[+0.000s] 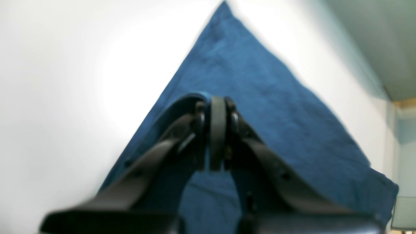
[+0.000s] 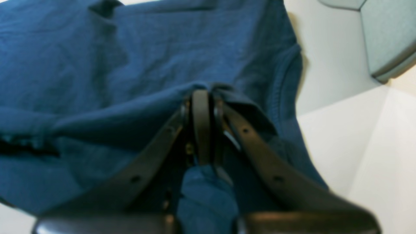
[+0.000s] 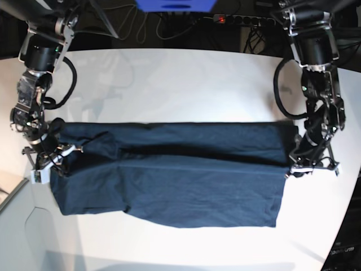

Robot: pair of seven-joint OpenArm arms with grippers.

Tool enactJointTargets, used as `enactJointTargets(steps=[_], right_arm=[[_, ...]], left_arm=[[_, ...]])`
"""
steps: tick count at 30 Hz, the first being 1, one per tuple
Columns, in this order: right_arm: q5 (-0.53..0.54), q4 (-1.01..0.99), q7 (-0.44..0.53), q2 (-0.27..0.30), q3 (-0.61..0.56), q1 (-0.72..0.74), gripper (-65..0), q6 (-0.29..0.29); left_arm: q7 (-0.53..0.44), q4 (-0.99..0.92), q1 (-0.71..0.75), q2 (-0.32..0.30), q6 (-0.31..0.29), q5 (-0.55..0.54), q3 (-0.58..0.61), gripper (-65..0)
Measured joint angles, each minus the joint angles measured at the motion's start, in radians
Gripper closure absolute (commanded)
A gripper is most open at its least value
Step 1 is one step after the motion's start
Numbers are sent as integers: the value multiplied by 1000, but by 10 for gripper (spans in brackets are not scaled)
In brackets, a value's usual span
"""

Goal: Layout the t-shirt on the table in an organized manner, then fold the t-shirt properly
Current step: 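Release the folded edge and regrasp the shirt corners with both grippers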

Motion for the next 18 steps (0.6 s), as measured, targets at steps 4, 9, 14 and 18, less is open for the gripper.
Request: enactJointTargets(steps=[4, 9, 14, 18], right_arm=[[-2, -50, -6, 0, 0, 23, -93, 0], [-2, -58, -3, 11, 0, 27, -299, 0], [-2, -57, -2, 21, 2, 26, -358, 0], [0, -22, -1, 32, 17, -3, -360, 0]], left_arm=[[0, -80, -26, 1, 0, -4, 0, -2], [4, -103, -35, 1, 0, -3, 0, -116], [7, -96, -37, -1, 0, -4, 0, -382], [0, -47, 2, -1, -3, -3, 1, -488]])
